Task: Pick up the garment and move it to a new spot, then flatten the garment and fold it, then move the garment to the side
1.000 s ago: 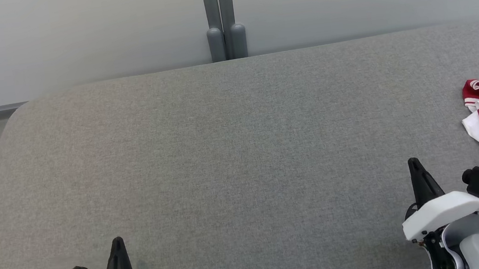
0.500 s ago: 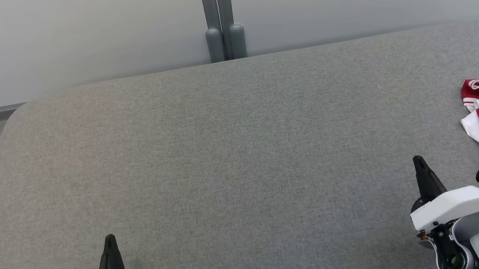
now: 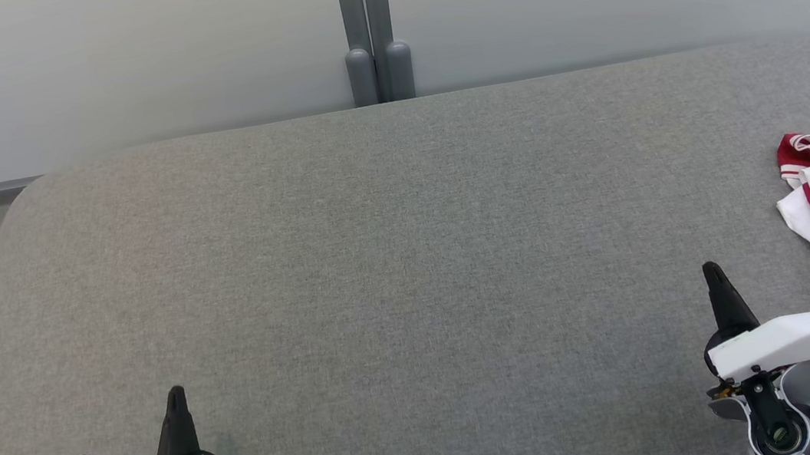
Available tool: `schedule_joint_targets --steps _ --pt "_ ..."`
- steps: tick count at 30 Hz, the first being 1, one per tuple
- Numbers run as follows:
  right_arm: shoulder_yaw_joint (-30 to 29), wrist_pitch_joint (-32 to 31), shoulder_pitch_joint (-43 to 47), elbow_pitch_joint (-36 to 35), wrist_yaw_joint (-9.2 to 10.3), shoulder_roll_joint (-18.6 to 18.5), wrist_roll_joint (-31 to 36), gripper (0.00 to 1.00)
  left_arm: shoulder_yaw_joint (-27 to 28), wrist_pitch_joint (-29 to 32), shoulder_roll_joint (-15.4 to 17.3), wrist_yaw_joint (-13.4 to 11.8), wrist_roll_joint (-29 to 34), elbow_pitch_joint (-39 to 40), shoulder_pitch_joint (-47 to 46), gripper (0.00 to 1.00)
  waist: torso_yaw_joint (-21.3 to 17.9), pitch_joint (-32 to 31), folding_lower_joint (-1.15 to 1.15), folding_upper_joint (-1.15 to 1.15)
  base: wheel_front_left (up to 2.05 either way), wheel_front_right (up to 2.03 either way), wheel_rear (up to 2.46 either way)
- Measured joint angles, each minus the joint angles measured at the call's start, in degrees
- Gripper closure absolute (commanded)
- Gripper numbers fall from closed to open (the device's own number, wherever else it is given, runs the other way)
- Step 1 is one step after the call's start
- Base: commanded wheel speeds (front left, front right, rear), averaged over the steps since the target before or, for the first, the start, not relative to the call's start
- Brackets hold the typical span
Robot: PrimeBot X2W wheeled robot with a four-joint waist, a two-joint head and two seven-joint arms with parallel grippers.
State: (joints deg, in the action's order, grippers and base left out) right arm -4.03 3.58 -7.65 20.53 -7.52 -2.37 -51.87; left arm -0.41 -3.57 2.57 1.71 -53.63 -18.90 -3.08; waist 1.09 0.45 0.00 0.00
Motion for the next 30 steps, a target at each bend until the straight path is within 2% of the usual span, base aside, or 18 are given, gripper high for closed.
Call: schedule_joint_targets --steps 30 --pt "-1.13 -4.67 0.40 -2.96 0.04 -0.18 -18.71 1.00 3.20 4.70 0.02 2.68 -17.93 2.18 -1.11 1.00 -0.42 -0.10 0.00 0.00 0.00 0.00 0.00"
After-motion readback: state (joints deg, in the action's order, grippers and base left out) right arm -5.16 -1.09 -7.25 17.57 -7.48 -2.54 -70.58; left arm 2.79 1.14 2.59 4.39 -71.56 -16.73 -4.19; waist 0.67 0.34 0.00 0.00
